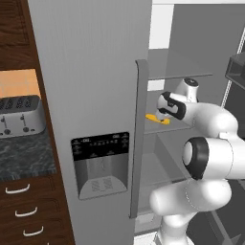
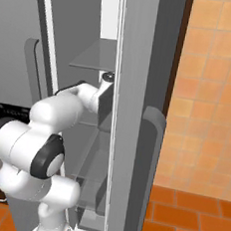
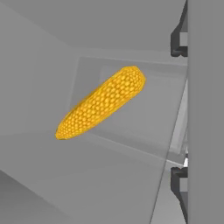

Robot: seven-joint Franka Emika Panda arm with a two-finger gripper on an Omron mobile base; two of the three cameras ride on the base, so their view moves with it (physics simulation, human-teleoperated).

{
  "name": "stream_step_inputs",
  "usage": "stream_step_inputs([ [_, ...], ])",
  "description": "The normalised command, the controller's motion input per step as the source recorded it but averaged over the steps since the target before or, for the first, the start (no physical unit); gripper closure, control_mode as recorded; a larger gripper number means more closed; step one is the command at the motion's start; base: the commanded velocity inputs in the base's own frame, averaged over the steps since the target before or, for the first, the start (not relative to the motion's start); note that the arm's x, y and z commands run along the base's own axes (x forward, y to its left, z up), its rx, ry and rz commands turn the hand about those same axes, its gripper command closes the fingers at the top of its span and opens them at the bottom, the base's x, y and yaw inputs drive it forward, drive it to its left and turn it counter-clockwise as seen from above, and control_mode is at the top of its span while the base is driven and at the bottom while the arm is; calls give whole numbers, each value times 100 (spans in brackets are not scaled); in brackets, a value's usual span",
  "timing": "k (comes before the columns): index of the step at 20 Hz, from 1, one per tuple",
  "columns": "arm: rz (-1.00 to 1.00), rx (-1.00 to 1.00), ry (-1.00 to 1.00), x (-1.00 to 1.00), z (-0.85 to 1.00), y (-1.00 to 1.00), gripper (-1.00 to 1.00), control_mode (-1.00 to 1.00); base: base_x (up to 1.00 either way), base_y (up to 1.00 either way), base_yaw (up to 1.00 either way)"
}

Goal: Place one corn and one chicken drumstick in each tupperware on the nearby counter, to pack two identical lunches.

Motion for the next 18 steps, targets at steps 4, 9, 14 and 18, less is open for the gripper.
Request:
stream_step_inputs([
  [4,0,0,0,31,-11,-2,-100,-100,0,0,0],
  [9,0,0,0,24,-7,-6,-100,-100,0,0,0],
  [14,1,0,0,22,-10,-5,-100,-100,0,0,0],
  [18,1,0,0,24,-16,-5,-100,-100,0,0,0],
])
